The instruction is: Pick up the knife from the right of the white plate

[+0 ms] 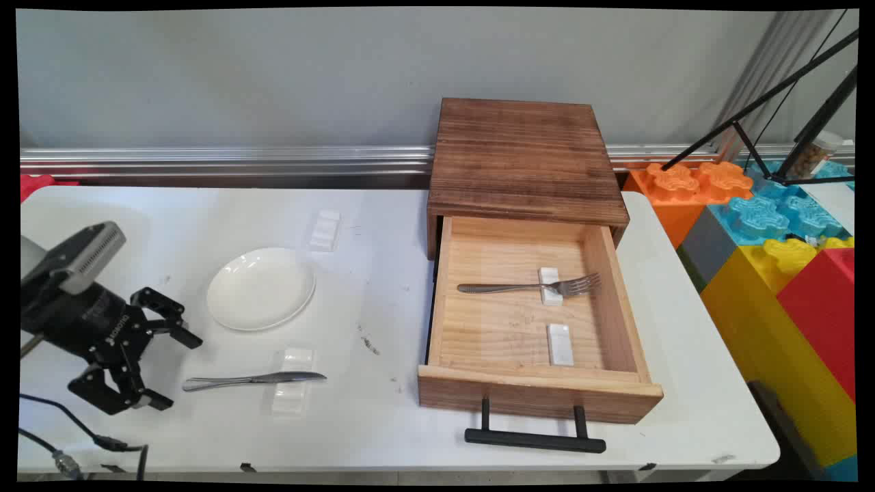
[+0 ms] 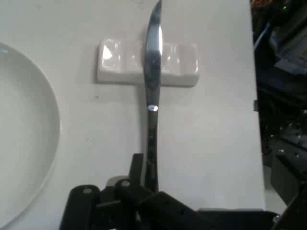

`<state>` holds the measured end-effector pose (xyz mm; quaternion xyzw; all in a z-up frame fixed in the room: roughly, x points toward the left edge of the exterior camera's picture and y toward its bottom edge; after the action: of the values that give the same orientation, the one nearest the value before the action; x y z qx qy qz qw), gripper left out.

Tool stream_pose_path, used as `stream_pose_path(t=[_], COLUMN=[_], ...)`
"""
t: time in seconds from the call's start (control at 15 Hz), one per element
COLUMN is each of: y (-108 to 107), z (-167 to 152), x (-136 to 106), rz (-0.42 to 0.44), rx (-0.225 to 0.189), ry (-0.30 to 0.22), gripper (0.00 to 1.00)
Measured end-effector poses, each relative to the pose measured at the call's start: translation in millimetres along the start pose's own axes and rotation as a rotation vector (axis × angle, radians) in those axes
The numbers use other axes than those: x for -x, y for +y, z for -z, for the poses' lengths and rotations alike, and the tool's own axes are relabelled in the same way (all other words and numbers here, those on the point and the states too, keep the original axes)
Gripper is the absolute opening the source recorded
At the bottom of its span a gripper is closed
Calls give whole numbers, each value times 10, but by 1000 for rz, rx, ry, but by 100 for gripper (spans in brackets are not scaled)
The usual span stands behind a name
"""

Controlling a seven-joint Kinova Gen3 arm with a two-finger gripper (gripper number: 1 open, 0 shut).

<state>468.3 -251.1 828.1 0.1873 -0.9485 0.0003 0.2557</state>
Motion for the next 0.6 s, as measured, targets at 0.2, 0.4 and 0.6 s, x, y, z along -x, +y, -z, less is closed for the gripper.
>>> stream_pose_path(t=[0.2,0.4,0.6], y=[-32,-106,-174], z=[-155,-281,-385], x=[121,228,317], rz=[2,-4,-20], rx=[-13,-21,-24], ry=[13,36,54], gripper=[100,100,100])
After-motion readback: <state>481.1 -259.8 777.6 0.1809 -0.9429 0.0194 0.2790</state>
